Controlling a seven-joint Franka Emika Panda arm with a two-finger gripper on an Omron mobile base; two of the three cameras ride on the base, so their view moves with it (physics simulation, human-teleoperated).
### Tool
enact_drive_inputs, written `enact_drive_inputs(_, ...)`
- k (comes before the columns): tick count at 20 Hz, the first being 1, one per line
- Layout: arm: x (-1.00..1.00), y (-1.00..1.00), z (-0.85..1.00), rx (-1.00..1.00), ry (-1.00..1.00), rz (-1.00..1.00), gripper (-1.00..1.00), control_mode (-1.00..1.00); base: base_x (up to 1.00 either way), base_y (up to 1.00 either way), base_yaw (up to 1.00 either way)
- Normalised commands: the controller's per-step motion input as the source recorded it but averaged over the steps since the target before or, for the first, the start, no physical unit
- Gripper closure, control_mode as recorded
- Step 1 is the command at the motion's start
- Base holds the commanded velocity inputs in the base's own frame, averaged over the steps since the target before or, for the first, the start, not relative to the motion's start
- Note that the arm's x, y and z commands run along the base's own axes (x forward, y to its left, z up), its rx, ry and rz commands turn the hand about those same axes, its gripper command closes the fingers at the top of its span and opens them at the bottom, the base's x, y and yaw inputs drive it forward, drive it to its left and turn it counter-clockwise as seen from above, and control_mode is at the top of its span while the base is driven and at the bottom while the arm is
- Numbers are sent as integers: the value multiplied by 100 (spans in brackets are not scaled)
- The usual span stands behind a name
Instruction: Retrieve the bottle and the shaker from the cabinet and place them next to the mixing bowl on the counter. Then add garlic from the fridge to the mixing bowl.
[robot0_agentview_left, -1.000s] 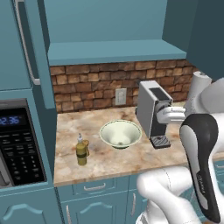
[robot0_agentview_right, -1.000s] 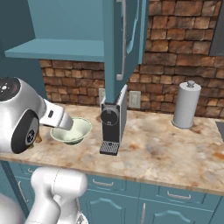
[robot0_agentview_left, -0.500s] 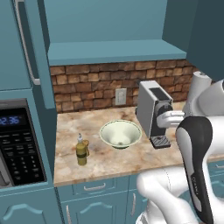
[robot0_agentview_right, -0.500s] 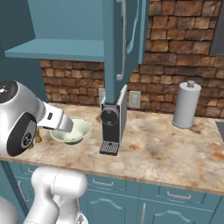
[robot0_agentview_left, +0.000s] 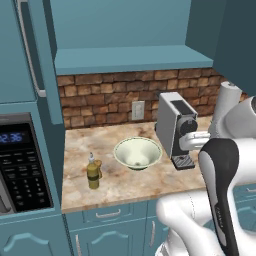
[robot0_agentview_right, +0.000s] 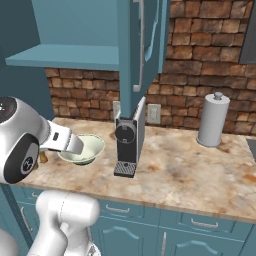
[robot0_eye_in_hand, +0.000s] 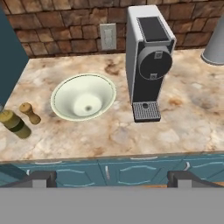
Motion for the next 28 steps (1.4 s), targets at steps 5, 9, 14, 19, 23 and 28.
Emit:
enact_drive_inputs(5, 0, 0, 0, 0, 0, 0, -100, -100, 0, 0, 0)
enact_drive_inputs(9, 0, 0, 0, 0, 0, 0, -100, -100, 0, 0, 0)
enact_drive_inputs(14, 0, 0, 0, 0, 0, 0, -100, -100, 0, 0, 0)
enact_drive_inputs(19, 0, 0, 0, 0, 0, 0, -100, 100, -1, 0, 0)
enact_drive_inputs(23, 0, 0, 0, 0, 0, 0, -100, 100, -43, -18, 2)
enact_drive_inputs(28, 0, 0, 0, 0, 0, 0, -100, 100, -47, -15, 17)
